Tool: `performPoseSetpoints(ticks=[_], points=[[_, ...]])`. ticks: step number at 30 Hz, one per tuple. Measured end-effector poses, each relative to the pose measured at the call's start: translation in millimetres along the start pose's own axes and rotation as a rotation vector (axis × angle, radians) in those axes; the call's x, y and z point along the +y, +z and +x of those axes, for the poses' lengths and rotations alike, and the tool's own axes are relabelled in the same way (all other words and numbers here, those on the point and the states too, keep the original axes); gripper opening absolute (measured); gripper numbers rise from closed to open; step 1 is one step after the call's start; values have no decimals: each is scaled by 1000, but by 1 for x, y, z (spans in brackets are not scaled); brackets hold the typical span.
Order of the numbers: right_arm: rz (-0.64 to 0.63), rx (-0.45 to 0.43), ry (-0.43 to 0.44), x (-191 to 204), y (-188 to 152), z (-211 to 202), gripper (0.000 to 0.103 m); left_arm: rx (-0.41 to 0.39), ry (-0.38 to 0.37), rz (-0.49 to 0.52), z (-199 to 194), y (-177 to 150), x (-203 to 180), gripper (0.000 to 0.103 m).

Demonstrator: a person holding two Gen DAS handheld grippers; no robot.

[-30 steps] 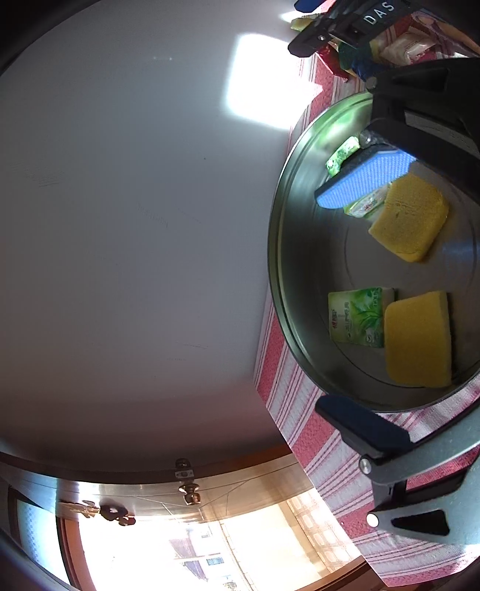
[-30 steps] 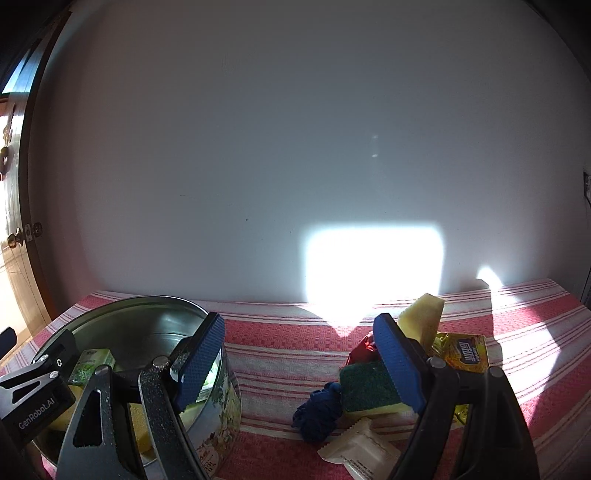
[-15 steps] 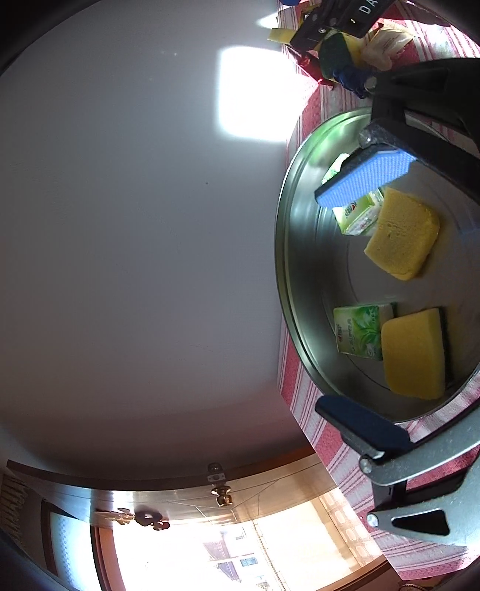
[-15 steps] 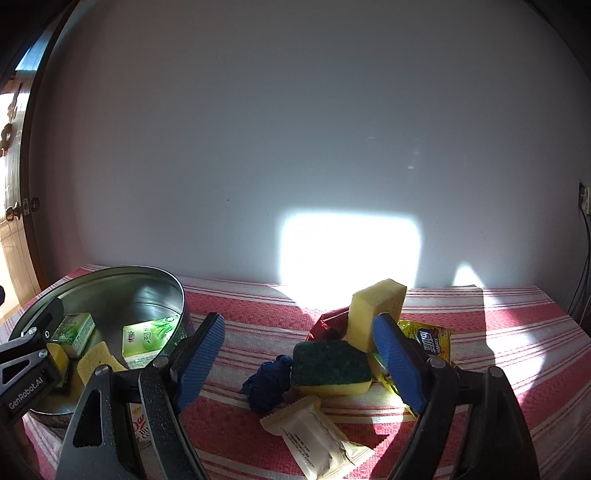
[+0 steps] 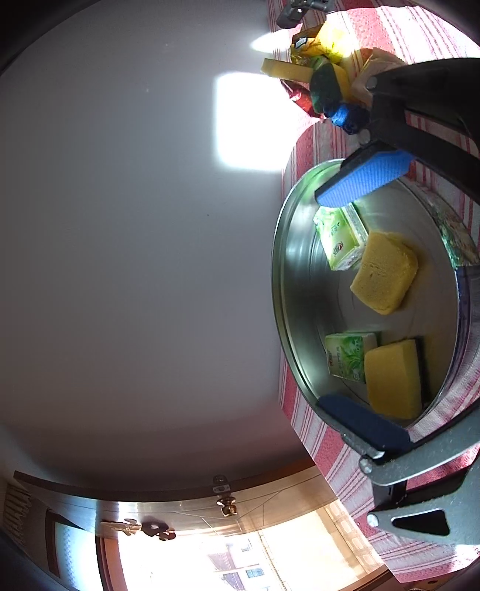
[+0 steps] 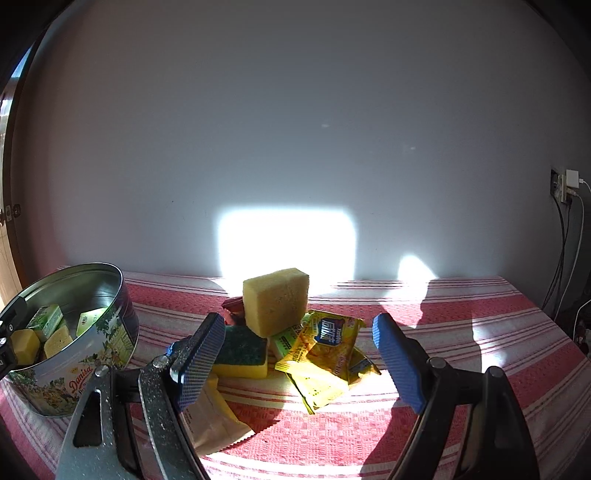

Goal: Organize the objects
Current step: 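Move both open tools back from the tin toward the item pile, then grasp the beige pastry packet with the left tool while the right tool grasps the yellow biscuit packet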

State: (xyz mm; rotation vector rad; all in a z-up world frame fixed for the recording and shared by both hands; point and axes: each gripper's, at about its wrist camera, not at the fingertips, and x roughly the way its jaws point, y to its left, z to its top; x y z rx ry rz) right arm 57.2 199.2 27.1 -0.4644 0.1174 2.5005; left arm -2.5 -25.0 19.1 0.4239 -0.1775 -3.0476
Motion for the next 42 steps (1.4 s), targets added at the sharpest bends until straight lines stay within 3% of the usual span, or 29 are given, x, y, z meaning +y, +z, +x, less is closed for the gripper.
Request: performPoseSetpoints(ticks=[6, 13, 17, 21, 23, 25, 32, 36, 38, 40, 42], points=[[30, 7, -54, -43, -2, -1, 84, -1, -68, 46, -13, 1, -35, 103], [27, 18, -77, -71, -3, -3, 84, 51, -155, 99, -20, 2, -89, 103], [26, 36, -61, -82, -3, 1, 84, 136, -208, 113, -16, 1, -125, 102], [20, 46, -57, -93, -4, 1, 84, 270, -236, 103, 0, -2, -156, 102], [15, 53, -58, -98, -4, 3, 84, 347, -237, 85, 11, -5, -168, 97], [12, 59, -60, -102, -3, 3, 84, 425, -229, 64, 22, -10, -177, 88], [55, 89, -36, -117, 0, 7, 84, 629, -230, -37, 54, -26, -191, 86], [105, 117, -18, -125, 0, 12, 84, 638, -228, -32, 54, -28, -197, 83], [115, 135, -14, -126, -1, 15, 84, 627, -250, -49, 51, -28, -195, 75], [117, 145, -10, -127, -2, 16, 84, 611, -294, -87, 49, -28, -188, 42], [112, 151, -13, -126, -4, 18, 84, 608, -330, -128, 50, -29, -179, 37]])
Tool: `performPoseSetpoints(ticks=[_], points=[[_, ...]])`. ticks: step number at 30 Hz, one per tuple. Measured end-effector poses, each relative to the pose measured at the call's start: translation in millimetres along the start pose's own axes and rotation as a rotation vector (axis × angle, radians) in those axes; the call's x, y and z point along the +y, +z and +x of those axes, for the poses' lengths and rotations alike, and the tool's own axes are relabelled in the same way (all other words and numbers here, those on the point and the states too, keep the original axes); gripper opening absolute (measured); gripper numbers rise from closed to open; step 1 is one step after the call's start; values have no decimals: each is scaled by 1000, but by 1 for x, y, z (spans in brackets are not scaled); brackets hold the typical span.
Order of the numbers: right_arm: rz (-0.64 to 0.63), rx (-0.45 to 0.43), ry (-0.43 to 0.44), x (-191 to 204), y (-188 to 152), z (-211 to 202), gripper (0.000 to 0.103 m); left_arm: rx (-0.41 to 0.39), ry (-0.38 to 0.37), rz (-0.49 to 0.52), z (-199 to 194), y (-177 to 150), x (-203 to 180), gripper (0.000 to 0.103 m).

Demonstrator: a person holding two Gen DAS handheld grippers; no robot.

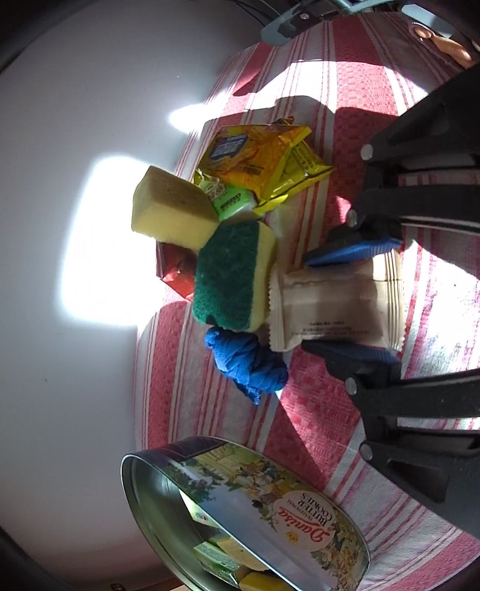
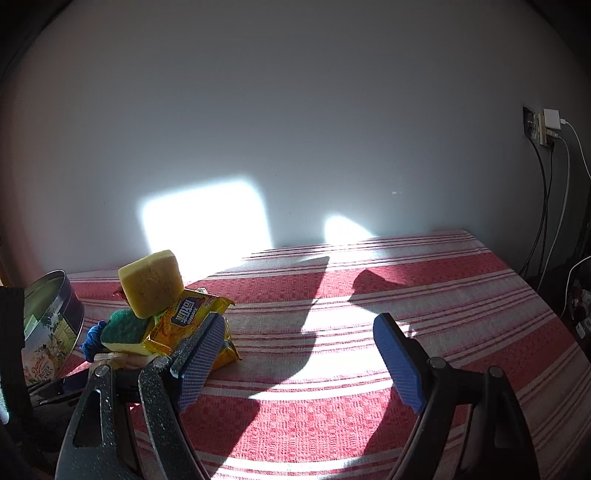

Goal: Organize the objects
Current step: 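Grasp the beige pastry packet with the left tool while the right tool grasps the yellow biscuit packet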

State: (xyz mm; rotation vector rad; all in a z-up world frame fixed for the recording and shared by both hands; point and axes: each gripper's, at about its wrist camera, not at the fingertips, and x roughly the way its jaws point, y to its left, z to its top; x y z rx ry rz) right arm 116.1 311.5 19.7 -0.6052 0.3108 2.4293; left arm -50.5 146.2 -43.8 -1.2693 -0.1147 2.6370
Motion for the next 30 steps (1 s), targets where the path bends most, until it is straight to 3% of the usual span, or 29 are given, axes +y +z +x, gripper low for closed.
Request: performPoseSetpoints(ticks=[6, 11, 19, 26, 30], points=[[11, 14, -2, -4, -3, 4, 84, -32, -135, -29, -12, -2, 19, 35], [32, -1, 9, -8, -3, 1, 84, -197, -200, 42, -51, 1, 29, 34], [25, 13, 39, 11, -3, -1, 84, -396, -78, 139, -87, 19, 52, 34], [47, 85, 68, 55, 8, 28, 84, -474, 13, 196, -94, 32, 74, 34], [59, 167, 25, 81, 9, 58, 84, -482, 41, 181, -99, 37, 93, 34]])
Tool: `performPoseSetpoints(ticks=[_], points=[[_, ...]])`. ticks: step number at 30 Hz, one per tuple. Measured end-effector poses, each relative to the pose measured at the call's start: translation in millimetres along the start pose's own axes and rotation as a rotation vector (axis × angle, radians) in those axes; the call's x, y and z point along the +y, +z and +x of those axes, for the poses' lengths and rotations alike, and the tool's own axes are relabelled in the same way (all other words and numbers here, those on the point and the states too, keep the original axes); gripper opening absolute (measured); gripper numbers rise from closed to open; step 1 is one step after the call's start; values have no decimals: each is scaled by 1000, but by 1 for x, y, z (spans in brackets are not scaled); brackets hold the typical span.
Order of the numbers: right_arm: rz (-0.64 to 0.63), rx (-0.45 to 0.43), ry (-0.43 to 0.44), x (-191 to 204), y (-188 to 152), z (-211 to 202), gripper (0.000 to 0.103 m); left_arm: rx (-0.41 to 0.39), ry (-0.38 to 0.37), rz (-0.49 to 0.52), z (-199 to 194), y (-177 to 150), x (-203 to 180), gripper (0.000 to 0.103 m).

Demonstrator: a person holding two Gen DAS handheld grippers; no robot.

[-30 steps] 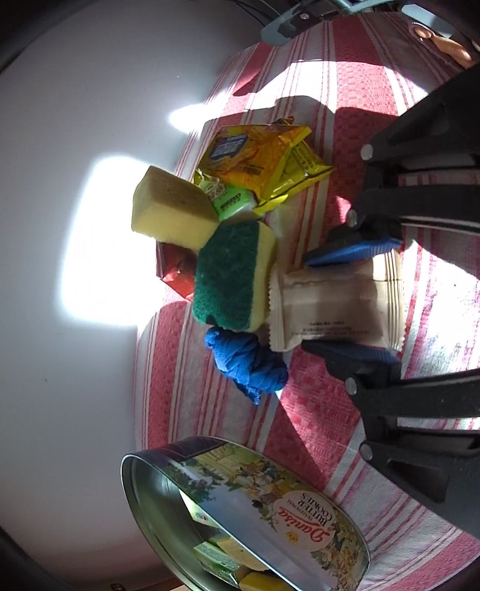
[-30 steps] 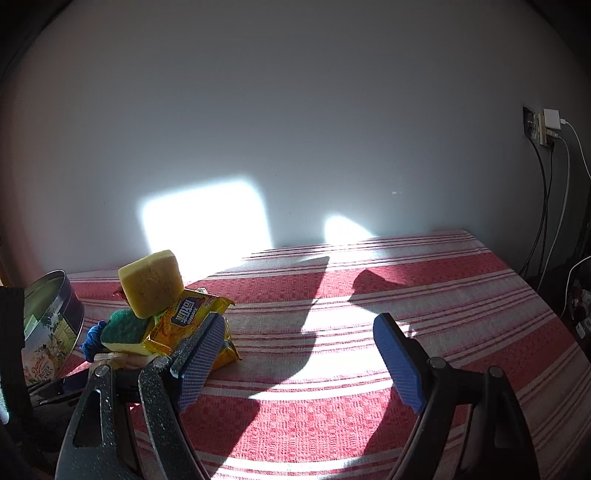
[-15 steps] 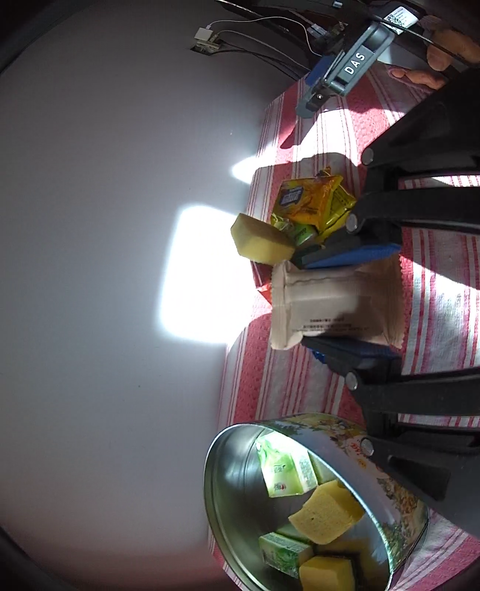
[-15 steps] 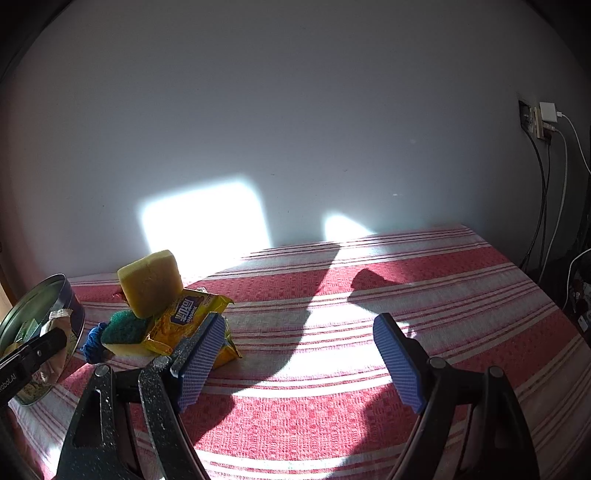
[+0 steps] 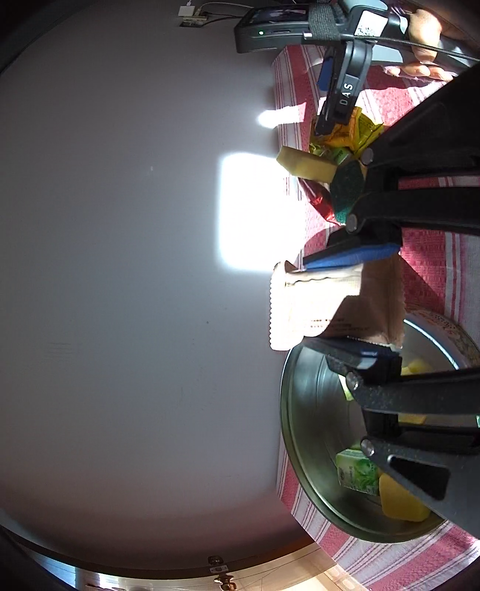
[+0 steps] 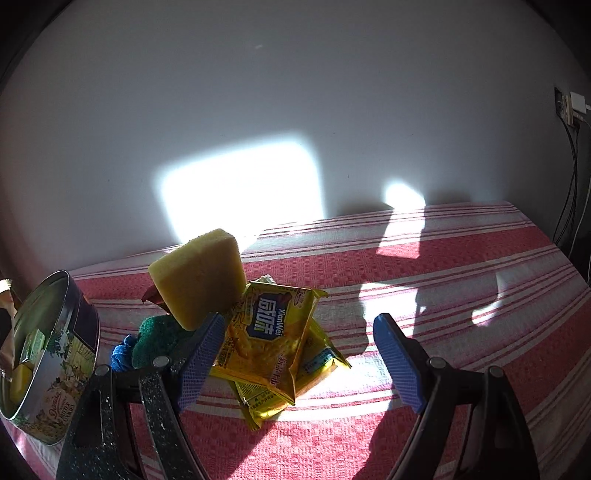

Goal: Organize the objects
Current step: 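Grasp the beige pastry packet with the left tool while the right tool grasps the yellow biscuit packet, then carry the beige packet and yellow biscuit packet over the metal tin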

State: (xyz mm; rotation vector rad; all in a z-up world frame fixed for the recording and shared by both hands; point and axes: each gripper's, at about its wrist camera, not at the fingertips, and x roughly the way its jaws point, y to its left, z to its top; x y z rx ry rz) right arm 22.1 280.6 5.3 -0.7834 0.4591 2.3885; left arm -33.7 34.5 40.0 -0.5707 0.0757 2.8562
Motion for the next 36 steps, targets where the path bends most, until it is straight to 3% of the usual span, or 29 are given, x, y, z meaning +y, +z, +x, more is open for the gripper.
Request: performPoseSetpoints(ticks=[5, 7, 9, 12, 17, 22, 27, 36], points=[[-54, 74, -61, 24, -1, 30, 84, 18, 33, -4, 7, 6, 22, 34], [-86, 95, -82, 31, 0, 36, 73, 19, 47, -4, 7, 7, 31, 34], [-94, 90, -89, 34, 1, 37, 69, 23, 57, -9, 9, 6, 41, 34], [-99, 87, -56, 31, -1, 34, 55, 32, 76, -19, 12, 6, 54, 34], [-58, 79, 1, 26, -7, 26, 53, 51, 93, -47, 16, 6, 71, 34], [10, 25, 26, 16, -9, 7, 53, 62, 112, -59, 20, 6, 78, 34], [13, -76, -6, 17, -15, -22, 53, 72, 117, -74, 19, 6, 88, 34], [-90, -218, 29, 69, -25, -68, 53, 79, 130, -102, 20, 6, 110, 34]])
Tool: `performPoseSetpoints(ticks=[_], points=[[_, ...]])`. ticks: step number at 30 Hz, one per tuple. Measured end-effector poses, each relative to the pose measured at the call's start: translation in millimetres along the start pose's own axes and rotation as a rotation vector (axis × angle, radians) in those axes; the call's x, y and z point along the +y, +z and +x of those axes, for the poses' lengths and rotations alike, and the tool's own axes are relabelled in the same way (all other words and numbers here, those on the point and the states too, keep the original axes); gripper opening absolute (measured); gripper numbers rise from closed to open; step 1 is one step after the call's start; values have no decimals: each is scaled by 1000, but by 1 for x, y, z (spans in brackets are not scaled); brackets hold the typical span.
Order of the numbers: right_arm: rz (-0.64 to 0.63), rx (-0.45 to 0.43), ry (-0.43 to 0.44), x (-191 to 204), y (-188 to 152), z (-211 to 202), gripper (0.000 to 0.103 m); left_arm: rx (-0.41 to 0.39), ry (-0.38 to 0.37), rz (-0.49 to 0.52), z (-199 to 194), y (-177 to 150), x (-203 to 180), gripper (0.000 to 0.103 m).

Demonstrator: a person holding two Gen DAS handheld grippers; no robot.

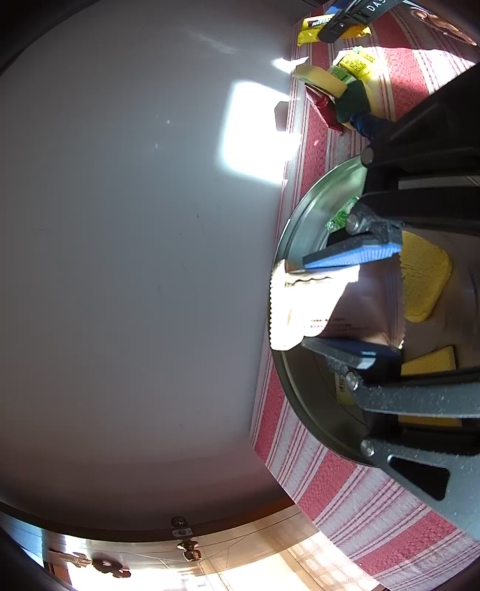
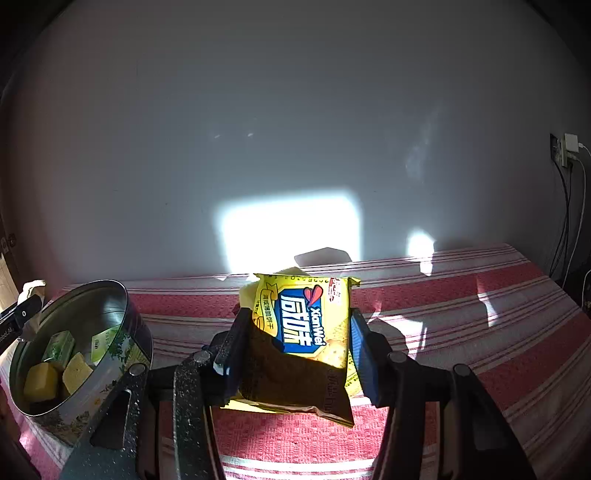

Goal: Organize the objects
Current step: 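Carry the beige packet and yellow biscuit packet over the metal tin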

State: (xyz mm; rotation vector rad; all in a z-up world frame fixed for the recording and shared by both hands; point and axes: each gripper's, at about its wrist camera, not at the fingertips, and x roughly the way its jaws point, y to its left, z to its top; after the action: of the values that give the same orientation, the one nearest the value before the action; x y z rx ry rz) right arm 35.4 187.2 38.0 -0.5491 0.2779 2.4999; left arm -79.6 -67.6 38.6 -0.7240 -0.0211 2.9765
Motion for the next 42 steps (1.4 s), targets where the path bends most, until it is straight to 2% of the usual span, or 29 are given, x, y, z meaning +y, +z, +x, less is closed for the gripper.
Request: performPoseSetpoints(ticks=[9, 21, 30, 42], points=[[-131, -16, 143, 77, 4, -5, 54, 6, 72, -12, 7, 3, 28, 34], [-218, -10, 245, 156, 20, 15, 54, 30, 158, -24, 16, 5, 57, 34], [-212, 96, 289, 178, 32, 45, 54, 105, 190, -53, 31, 1, 73, 34], [-251, 288, 281, 212, 41, 91, 54, 207, 207, -20, 46, -7, 72, 34]])
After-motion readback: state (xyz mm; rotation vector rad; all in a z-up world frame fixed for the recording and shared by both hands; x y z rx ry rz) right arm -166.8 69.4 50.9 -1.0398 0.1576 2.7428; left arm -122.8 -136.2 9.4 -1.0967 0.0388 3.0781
